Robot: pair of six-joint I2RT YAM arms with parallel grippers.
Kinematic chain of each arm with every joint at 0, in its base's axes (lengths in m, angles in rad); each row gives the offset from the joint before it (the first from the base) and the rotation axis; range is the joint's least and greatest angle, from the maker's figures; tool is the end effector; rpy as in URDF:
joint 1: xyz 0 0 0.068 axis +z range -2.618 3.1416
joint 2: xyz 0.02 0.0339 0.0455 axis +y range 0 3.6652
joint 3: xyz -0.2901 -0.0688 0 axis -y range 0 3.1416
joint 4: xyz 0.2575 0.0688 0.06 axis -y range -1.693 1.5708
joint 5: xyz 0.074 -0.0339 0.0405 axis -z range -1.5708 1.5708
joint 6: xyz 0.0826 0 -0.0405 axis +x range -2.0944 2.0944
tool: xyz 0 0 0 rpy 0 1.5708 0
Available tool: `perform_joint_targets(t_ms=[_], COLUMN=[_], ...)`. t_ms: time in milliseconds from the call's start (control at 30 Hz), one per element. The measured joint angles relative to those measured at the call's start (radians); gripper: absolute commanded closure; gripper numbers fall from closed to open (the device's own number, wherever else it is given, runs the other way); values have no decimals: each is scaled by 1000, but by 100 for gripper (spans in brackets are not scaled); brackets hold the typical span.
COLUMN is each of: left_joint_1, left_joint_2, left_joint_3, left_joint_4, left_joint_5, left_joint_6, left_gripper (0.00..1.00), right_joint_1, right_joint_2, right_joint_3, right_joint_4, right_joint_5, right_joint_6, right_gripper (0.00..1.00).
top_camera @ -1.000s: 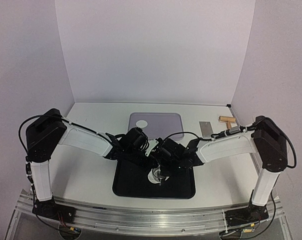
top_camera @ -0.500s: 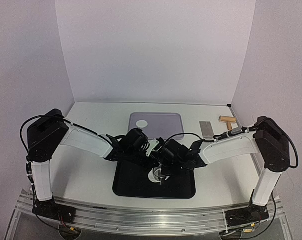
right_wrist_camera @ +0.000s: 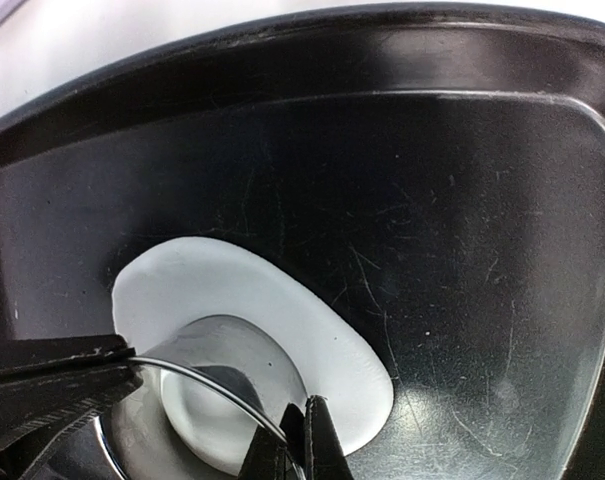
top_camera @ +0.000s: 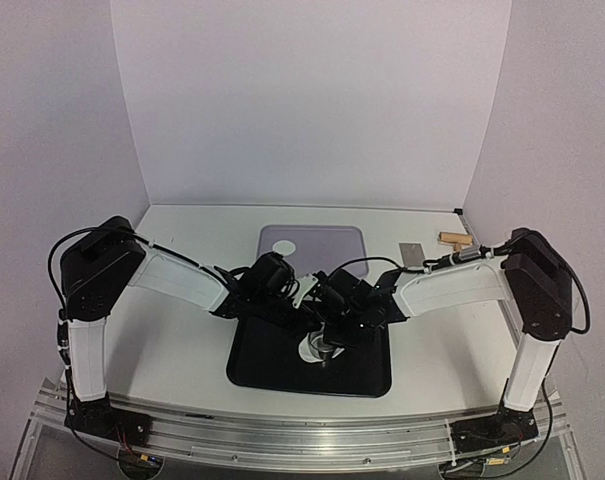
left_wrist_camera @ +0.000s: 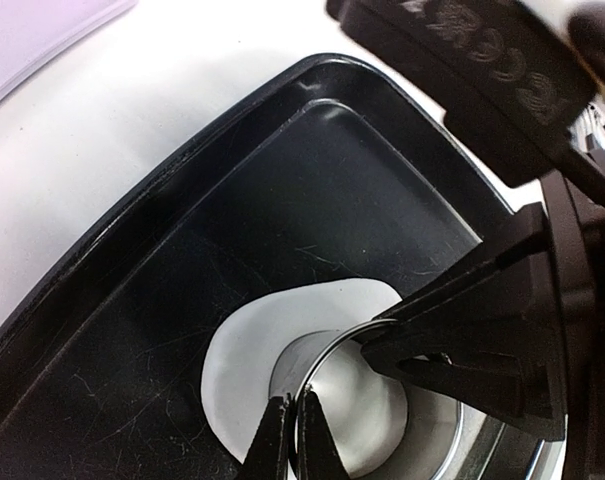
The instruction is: Roll out the dumpling wrappers from the dough
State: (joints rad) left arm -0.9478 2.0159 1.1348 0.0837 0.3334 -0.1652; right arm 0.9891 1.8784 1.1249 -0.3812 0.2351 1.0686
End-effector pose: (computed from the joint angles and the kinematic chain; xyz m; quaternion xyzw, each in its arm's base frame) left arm 0.2472 -0.3904 0.1061 0.4062 0.8204 -0.3269 0.2346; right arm 0.2369 0.3252 0.1177 0.0639 0.9678 0.1250 0.2089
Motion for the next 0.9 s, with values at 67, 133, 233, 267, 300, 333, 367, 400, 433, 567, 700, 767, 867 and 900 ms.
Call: perform_joint_targets(t_ms=[67,133,233,267,300,333,367,400,433,567,700,767,867,900], left_joint_1=[-4,-7,-8,-8,-7,-8,-10,-10,-10,-18,-29,-30,-28,-27], left_joint_2=[-10,-22,-30,-31,-31,-32,-33,-33,-35,-45,-50,-49,-47,-47], left_joint_3=[-27,-58,-81,-83,-85,-88,-91,-93,-98,-119,-126,-126,-130,-131], left_joint_4=[37,72,104,109,114,119,124,127,133,153,156,157,168,173], left_joint_5=[-3,-14,-34,-40,-49,-56,-62,-65,-66,-68,-87,-92,-95,-96], left_joint_6=[-18,-30,-42,-40,-34,-26,-19,-16,-16,-30,-52,-59,-62,-60], left_gripper=[100,100,100,100,100,100,100,100,100,100,100,100,100,100], right_joint_1=[-9,-11,3,13,28,40,50,57,62,56,32,25,31,41], right_joint_2=[9,19,24,24,24,25,27,30,33,38,38,38,38,38], right_joint_3=[18,35,37,34,31,29,29,31,35,47,51,51,47,45], right_joint_4=[-19,-31,-31,-28,-25,-23,-22,-24,-28,-39,-40,-41,-37,-35], right_joint_5=[-17,-25,-6,11,32,51,68,83,95,110,66,49,49,57], right_joint_6=[-28,-50,-46,-34,-16,-1,13,25,32,23,-18,-29,-18,-5], right_gripper=[100,100,100,100,100,100,100,100,100,100,100,100,100,100])
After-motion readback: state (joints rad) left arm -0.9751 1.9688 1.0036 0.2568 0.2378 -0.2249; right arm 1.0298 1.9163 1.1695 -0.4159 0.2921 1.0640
